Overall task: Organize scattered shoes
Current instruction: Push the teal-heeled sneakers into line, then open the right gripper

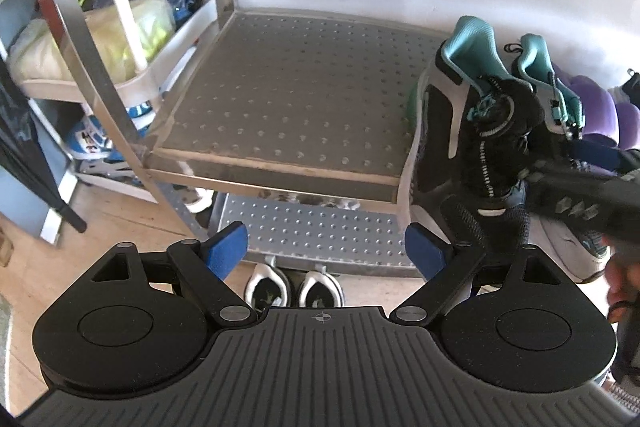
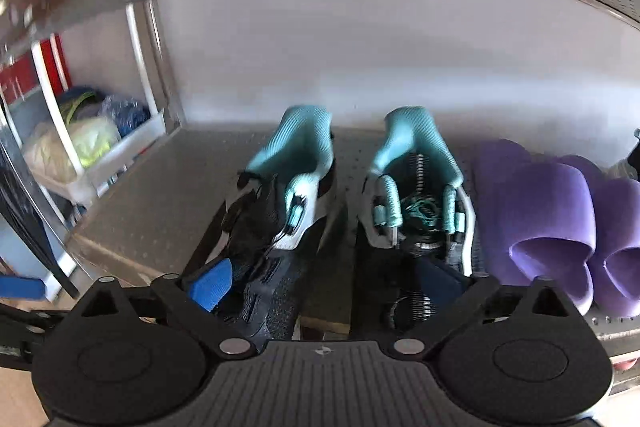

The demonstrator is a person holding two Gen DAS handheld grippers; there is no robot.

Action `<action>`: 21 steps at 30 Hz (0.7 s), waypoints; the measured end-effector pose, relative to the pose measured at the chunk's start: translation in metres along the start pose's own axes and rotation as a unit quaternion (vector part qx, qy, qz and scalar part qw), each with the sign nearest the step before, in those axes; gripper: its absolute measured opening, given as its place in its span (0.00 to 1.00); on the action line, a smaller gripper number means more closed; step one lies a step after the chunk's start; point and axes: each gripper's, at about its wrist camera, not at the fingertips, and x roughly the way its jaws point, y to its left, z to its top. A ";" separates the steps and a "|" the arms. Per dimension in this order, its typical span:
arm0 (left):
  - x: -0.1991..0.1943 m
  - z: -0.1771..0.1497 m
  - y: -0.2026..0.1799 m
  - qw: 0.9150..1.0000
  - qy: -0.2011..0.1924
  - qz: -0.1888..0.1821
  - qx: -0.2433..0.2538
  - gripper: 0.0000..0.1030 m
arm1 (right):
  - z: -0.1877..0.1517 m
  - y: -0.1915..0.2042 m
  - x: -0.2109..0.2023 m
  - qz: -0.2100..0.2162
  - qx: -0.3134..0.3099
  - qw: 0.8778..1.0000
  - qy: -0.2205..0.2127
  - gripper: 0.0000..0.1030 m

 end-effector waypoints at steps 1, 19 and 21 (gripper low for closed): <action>0.000 0.000 -0.001 1.000 0.001 0.000 0.000 0.87 | -0.001 0.003 0.003 -0.005 -0.006 1.000 0.001 0.98; 0.011 0.000 -0.003 1.000 0.015 0.007 0.001 0.87 | 0.021 0.004 0.058 -0.155 0.057 0.984 -0.073 0.92; 0.013 0.001 -0.003 1.000 0.019 0.012 0.003 0.87 | 0.029 0.004 0.068 -0.158 0.058 0.983 -0.073 0.95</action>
